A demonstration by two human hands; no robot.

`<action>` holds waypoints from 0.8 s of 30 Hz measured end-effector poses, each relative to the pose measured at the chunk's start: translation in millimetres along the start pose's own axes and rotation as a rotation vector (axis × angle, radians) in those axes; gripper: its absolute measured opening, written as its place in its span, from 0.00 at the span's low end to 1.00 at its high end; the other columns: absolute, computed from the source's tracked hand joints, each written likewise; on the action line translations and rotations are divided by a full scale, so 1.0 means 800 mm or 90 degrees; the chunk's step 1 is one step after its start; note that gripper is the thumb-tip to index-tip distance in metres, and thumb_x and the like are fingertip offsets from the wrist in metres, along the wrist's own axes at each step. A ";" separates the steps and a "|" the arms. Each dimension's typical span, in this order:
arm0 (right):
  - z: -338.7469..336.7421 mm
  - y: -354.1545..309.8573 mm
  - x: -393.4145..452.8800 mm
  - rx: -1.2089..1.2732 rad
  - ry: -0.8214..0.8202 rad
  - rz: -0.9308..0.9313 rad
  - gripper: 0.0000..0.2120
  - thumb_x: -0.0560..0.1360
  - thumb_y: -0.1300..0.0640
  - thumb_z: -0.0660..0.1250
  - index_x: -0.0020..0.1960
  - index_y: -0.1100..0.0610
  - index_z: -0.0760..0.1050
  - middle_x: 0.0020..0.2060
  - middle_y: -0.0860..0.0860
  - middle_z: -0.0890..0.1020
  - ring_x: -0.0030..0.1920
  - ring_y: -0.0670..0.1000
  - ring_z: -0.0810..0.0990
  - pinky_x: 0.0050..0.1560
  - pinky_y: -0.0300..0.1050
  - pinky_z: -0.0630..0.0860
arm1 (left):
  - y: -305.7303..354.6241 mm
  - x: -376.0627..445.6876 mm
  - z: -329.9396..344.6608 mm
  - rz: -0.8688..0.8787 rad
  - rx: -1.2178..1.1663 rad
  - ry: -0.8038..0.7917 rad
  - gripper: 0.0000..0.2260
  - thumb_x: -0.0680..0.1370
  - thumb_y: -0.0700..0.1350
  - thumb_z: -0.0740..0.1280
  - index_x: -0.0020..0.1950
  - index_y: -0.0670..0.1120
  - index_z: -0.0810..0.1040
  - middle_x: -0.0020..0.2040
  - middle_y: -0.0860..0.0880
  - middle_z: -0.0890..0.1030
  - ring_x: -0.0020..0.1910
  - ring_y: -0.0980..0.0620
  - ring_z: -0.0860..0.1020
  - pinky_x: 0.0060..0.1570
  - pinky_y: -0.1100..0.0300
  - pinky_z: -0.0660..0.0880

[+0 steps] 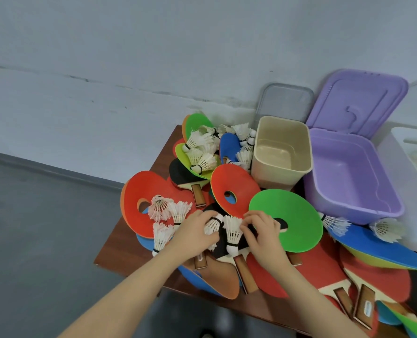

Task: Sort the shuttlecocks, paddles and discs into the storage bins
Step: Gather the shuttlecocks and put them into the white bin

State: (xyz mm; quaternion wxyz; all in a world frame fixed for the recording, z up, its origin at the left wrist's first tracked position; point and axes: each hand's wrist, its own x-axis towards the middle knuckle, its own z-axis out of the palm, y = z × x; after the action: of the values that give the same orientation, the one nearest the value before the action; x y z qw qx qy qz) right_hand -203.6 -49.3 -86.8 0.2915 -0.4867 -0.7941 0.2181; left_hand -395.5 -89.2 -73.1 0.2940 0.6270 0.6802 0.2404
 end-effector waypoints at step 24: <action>-0.319 0.175 0.043 0.112 0.285 0.015 0.06 0.73 0.67 0.67 0.42 0.57 0.76 0.44 0.43 0.76 0.48 0.40 0.75 0.51 0.31 0.69 | 0.338 0.177 0.109 0.365 0.047 0.165 0.22 0.69 0.49 0.62 0.61 0.43 0.77 0.47 0.43 0.80 0.42 0.42 0.78 0.42 0.49 0.77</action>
State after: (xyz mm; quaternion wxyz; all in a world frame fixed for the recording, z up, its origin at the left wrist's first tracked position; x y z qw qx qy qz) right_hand 47.0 58.2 21.5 0.4988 -0.5052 -0.6818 0.1765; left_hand -147.7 74.8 38.9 0.1020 0.7677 0.5157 0.3663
